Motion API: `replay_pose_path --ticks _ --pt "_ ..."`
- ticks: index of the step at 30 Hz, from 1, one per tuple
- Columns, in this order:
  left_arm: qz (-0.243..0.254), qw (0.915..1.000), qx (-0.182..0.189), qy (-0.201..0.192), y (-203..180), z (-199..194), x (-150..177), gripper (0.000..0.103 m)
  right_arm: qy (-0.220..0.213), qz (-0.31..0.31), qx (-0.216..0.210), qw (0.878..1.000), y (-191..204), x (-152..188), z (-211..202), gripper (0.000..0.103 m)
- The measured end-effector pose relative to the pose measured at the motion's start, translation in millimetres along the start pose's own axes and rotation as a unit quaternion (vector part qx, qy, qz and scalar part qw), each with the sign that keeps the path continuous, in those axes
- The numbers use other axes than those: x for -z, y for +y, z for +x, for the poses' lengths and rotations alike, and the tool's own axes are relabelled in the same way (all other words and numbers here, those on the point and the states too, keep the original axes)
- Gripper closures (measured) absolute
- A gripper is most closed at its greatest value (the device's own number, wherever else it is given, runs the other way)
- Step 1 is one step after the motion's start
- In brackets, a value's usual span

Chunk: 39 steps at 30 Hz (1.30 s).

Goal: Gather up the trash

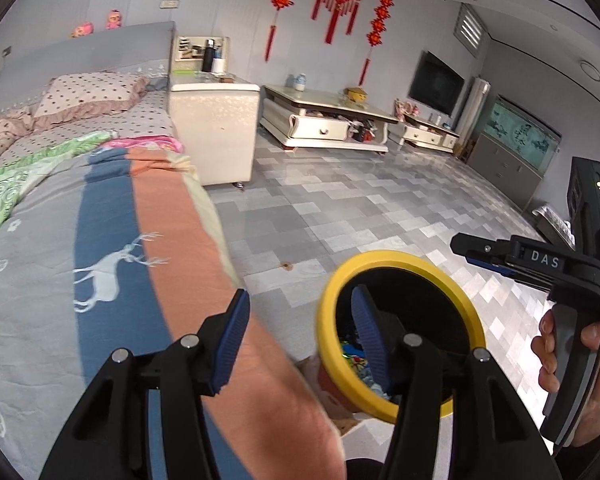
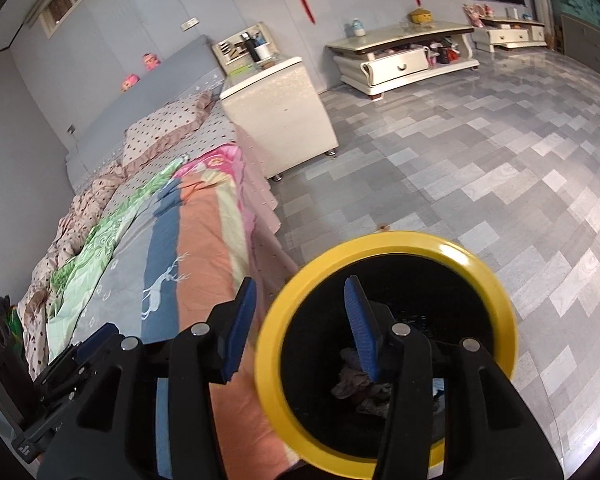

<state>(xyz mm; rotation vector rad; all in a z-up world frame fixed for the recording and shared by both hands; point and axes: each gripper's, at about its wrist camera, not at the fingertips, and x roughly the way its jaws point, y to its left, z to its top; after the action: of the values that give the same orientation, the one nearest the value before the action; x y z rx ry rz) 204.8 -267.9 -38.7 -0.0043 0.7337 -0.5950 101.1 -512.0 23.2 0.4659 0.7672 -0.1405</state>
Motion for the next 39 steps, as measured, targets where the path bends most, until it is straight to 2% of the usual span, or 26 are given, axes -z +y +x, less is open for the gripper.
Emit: replay_pose_path --ticks 9,19,29,39 --pt "-0.034 0.9974 -0.053 -0.035 69 -64 6 0.053 0.009 -0.056 -0.045 0.997 100 9 13 0.059" --pt "-0.077 0.9896 -0.11 -0.05 142 -120 23 0.053 0.026 -0.096 -0.098 0.99 198 29 34 0.059" --pt "-0.116 0.9794 -0.159 -0.045 204 -154 58 0.053 0.053 -0.125 -0.125 0.983 256 65 51 0.059" --pt "-0.145 0.9735 -0.176 -0.024 236 -157 96 0.053 0.09 -0.147 -0.135 0.976 287 105 78 0.058"
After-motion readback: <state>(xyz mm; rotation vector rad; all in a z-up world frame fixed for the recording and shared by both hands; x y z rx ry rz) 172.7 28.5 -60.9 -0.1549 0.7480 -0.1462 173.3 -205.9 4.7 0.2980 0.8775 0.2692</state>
